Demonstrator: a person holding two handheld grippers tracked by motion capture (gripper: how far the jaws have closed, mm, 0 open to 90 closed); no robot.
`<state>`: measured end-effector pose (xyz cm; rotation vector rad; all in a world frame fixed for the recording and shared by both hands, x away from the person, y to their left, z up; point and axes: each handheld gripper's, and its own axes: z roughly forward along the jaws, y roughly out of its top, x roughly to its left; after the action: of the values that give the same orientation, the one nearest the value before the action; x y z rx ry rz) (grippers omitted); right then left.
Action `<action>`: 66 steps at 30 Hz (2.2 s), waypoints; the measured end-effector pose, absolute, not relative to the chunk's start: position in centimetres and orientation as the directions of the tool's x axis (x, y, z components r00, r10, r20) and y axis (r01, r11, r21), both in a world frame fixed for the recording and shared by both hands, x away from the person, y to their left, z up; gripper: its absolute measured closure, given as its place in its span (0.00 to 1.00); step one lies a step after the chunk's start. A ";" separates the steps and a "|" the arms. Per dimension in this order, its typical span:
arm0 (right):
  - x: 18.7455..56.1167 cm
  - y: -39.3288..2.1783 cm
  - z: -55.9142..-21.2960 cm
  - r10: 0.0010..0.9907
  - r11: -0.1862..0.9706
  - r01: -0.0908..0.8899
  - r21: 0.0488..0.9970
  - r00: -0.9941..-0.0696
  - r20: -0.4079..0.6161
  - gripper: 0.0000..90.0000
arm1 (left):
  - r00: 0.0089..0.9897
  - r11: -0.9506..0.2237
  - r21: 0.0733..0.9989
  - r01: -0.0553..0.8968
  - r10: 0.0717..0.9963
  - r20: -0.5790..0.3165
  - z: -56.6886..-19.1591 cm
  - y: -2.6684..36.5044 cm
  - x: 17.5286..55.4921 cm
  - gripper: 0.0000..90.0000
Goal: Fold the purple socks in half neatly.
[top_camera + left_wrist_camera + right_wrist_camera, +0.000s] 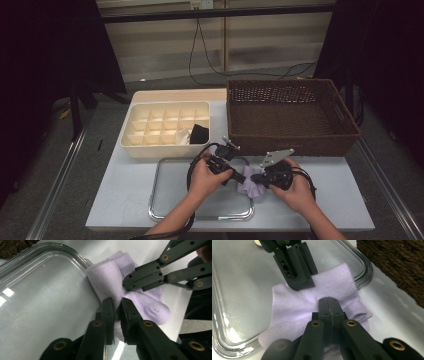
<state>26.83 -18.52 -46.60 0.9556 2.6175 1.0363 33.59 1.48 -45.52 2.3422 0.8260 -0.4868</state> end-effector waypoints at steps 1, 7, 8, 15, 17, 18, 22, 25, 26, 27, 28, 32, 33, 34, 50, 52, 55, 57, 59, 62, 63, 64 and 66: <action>26.9 -18.5 -46.6 0.614 0.552 0.499 0.668 -0.785 0.080 1.00 | 0.729 -0.615 0.414 0.671 0.444 -0.521 -45.4 1.5 33.6 0.94; 26.8 -18.4 -46.2 0.608 0.535 0.497 0.683 -0.788 0.097 1.00 | 0.711 -0.602 0.408 0.687 0.442 -0.546 -45.0 2.3 34.0 0.94; 26.9 -18.4 -46.1 0.610 0.529 0.499 0.686 -0.786 0.102 1.00 | 0.705 -0.598 0.403 0.693 0.446 -0.552 -44.8 2.5 34.1 0.94; 26.8 -18.7 -45.3 0.605 0.521 0.487 0.701 -0.790 0.100 1.00 | 0.687 -0.577 0.398 0.713 0.462 -0.560 -44.2 3.6 34.6 0.94; 26.8 -18.8 -45.1 0.604 0.516 0.486 0.705 -0.790 0.102 1.00 | 0.682 -0.570 0.400 0.718 0.462 -0.566 -44.1 3.7 34.7 0.94; 26.8 -18.8 -45.1 0.597 0.517 0.481 0.708 -0.795 0.104 1.00 | 0.687 -0.571 0.405 0.714 0.461 -0.562 -44.0 3.8 34.7 0.94; 26.7 -18.4 -45.3 0.588 0.539 0.478 0.693 -0.803 0.097 1.00 | 0.681 -0.571 0.397 0.718 0.462 -0.568 -43.7 3.8 34.8 0.94; 26.7 -18.1 -45.7 0.584 0.542 0.479 0.690 -0.806 0.100 1.00 | 0.690 -0.583 0.400 0.707 0.447 -0.569 -43.3 3.7 34.8 0.94; 26.7 -18.1 -45.7 0.586 0.543 0.480 0.689 -0.804 0.098 1.00 | 0.684 -0.572 0.404 0.714 0.445 -0.577 -43.2 3.5 34.7 0.94; 26.8 -18.0 -45.7 0.587 0.544 0.480 0.688 -0.804 0.096 1.00 | 0.684 -0.571 0.406 0.714 0.444 -0.579 -43.1 3.4 34.6 0.94; 26.8 -17.9 -45.8 0.581 0.544 0.479 0.689 -0.807 0.102 1.00 | 0.693 -0.582 0.406 0.705 0.441 -0.570 -42.9 3.3 34.6 0.94; 27.0 -18.0 -46.1 0.593 0.541 0.490 0.683 -0.799 0.104 1.00 | 0.687 -0.575 0.412 0.707 0.416 -0.596 -42.9 2.5 34.7 0.94; 27.0 -18.0 -46.1 0.590 0.539 0.490 0.686 -0.800 0.108 1.00 | 0.685 -0.575 0.410 0.708 0.416 -0.598 -42.9 2.2 34.7 0.94; 27.0 -18.1 -46.2 0.592 0.540 0.490 0.685 -0.799 0.105 1.00 | 0.688 -0.577 0.413 0.704 0.412 -0.598 -42.9 2.0 34.7 0.94; 27.3 -20.1 -45.2 0.643 0.510 0.520 0.685 -0.759 0.098 1.00 | 0.703 -0.577 0.428 0.696 0.424 -0.571 -43.4 0.4 34.3 0.93; 27.3 -20.3 -45.0 0.650 0.500 0.519 0.693 -0.754 0.096 0.99 | 0.710 -0.585 0.430 0.688 0.420 -0.565 -43.5 0.1 34.2 0.93; 27.3 -20.5 -44.6 0.664 0.484 0.515 0.707 -0.743 0.086 0.98 | 0.716 -0.601 0.423 0.679 0.413 -0.563 -44.0 -0.5 33.8 0.91; 27.2 -20.6 -44.5 0.671 0.484 0.514 0.708 -0.737 0.076 0.98 | 0.727 -0.607 0.428 0.670 0.417 -0.546 -44.3 -0.8 33.4 0.91; 27.2 -20.7 -44.3 0.673 0.475 0.508 0.719 -0.736 0.075 0.98 | 0.735 -0.616 0.428 0.661 0.416 -0.536 -44.5 -1.1 33.2 0.90; 27.1 -20.7 -43.9 0.679 0.462 0.495 0.736 -0.731 0.065 0.98 | 0.733 -0.606 0.437 0.665 0.417 -0.537 -44.7 -1.4 33.0 0.90; 27.1 -20.6 -43.8 0.677 0.458 0.489 0.742 -0.733 0.065 0.98 | 0.737 -0.612 0.437 0.660 0.412 -0.536 -44.8 -1.4 32.9 0.89; 27.1 -20.6 -43.7 0.676 0.455 0.484 0.747 -0.734 0.064 0.97 | 0.737 -0.613 0.436 0.659 0.411 -0.536 -44.8 -1.6 32.8 0.89; 27.1 -20.4 -43.7 0.675 0.453 0.477 0.753 -0.736 0.061 0.97 | 0.742 -0.610 0.446 0.655 0.406 -0.534 -45.0 -1.7 32.6 0.88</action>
<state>27.05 -20.36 -43.66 0.9956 2.4578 1.1543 32.60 -1.75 -45.02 2.3014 0.7956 -0.5084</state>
